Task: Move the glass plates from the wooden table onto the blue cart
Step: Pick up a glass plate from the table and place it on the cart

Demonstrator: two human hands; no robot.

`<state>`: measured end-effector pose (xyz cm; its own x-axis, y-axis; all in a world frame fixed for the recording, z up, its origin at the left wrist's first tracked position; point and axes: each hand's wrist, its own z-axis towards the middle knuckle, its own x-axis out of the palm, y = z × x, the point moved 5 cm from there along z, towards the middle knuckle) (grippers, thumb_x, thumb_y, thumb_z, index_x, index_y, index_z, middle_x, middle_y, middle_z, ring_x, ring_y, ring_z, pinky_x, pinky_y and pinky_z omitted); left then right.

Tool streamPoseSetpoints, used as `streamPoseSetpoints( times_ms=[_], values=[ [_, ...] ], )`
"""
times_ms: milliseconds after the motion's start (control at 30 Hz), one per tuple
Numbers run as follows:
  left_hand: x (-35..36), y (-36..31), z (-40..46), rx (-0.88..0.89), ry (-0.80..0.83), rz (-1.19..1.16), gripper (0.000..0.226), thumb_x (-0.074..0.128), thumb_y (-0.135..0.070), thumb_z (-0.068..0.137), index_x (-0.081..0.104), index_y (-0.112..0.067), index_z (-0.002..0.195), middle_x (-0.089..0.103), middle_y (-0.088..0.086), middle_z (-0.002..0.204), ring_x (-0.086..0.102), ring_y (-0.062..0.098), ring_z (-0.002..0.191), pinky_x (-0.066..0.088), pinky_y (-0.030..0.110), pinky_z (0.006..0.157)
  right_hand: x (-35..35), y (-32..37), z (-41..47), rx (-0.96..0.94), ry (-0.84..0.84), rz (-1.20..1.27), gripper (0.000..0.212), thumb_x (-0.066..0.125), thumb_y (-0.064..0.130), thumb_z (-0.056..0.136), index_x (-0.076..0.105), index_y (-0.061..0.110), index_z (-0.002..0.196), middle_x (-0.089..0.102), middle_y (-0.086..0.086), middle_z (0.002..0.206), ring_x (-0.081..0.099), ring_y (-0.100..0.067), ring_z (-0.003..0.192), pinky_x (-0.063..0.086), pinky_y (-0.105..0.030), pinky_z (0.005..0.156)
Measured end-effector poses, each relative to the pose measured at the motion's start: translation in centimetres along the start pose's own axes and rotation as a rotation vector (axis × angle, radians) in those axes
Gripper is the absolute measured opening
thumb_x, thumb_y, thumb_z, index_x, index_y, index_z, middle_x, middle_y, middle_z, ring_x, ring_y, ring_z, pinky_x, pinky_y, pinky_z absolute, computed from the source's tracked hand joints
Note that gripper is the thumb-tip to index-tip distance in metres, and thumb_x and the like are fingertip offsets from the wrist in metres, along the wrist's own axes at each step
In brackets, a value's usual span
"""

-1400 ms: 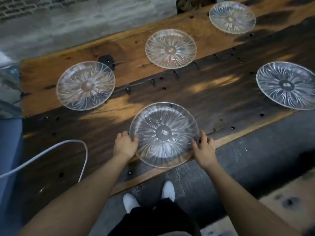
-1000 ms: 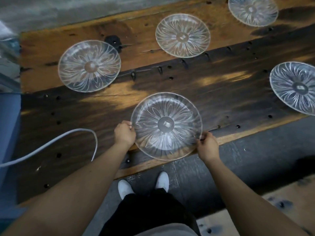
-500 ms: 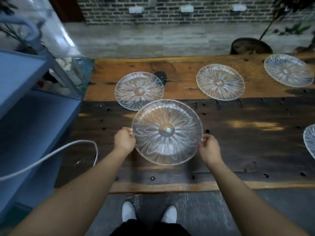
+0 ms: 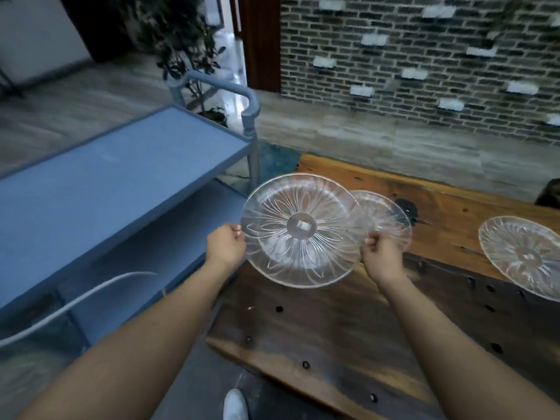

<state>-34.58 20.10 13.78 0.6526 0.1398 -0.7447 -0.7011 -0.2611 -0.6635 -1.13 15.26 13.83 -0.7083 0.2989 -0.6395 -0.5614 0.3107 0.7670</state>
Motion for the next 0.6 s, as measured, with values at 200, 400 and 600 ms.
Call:
streamPoseSetpoints(
  times_ms=[200, 400, 600],
  values=[
    [-9.6, 5.1, 5.9, -0.033, -0.128, -0.023, 0.024, 0.057, -0.016, 0.093, 0.068, -0.007, 0.112, 0.074, 0.010, 0.111, 0.065, 0.030, 0.111, 0.046, 0.033, 0.101, 8.3, 10.4, 1.9, -0.125, 0.068, -0.009, 0.024, 0.056, 0.006, 0.091, 0.060, 0.000, 0.114, 0.068, -0.023, 0.107, 0.063, -0.039, 0.103, 0.048, -0.043, 0.094],
    [-16.4, 10.8, 10.2, -0.098, -0.195, -0.038, 0.025, 0.055, -0.013, 0.094, 0.068, -0.004, 0.114, 0.073, 0.014, 0.113, 0.066, 0.032, 0.111, 0.045, 0.035, 0.103, 15.6, 18.3, 2.5, -0.204, 0.124, -0.008, 0.025, 0.055, 0.008, 0.091, 0.062, 0.002, 0.114, 0.070, -0.019, 0.104, 0.063, -0.036, 0.103, 0.048, -0.040, 0.094],
    [-20.2, 14.9, 12.1, -0.183, -0.231, -0.046, 0.029, 0.055, -0.015, 0.093, 0.065, -0.004, 0.118, 0.073, 0.014, 0.115, 0.064, 0.031, 0.115, 0.043, 0.032, 0.101, 20.4, 23.4, 3.1, -0.254, 0.170, -0.065, 0.025, 0.055, 0.010, 0.090, 0.065, 0.005, 0.113, 0.071, -0.015, 0.099, 0.064, -0.033, 0.099, 0.045, -0.033, 0.082]
  ],
)
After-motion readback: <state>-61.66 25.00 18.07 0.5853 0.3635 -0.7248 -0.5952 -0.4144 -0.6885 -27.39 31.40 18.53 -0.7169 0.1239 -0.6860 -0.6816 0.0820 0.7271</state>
